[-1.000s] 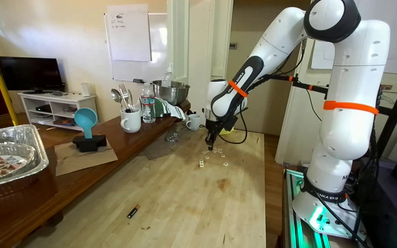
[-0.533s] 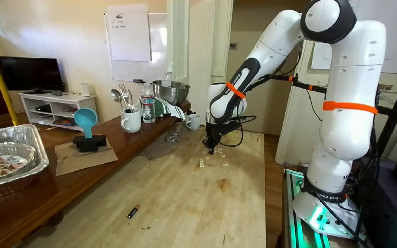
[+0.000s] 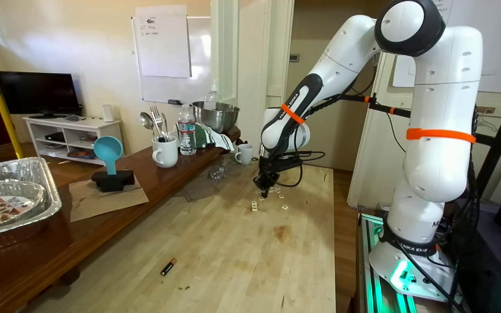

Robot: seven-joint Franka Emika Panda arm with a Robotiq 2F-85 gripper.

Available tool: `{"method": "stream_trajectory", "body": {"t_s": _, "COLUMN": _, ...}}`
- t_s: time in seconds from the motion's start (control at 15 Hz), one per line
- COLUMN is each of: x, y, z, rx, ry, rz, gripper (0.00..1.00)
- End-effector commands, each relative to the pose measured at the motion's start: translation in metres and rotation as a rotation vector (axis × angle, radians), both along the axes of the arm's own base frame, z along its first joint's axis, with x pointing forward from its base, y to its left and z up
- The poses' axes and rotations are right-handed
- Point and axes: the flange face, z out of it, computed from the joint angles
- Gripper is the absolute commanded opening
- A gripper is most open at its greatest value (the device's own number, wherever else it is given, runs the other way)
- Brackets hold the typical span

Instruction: Add a new letter tile to the end of the word

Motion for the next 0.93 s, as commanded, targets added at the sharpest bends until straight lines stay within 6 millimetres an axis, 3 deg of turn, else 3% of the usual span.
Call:
{"method": "stream_trajectory", "body": {"t_s": 0.0, "x": 0.007, "y": -0.004, "z": -0.004, "rx": 0.001, "ry": -0.026, "rz": -0.03, "gripper": 0.0}}
{"method": "stream_trajectory", "body": {"t_s": 0.87, "x": 0.017, "y": -0.011, "z": -0.022, "rx": -0.04, "ry": -0.055, "rz": -0.053, "gripper": 0.0}}
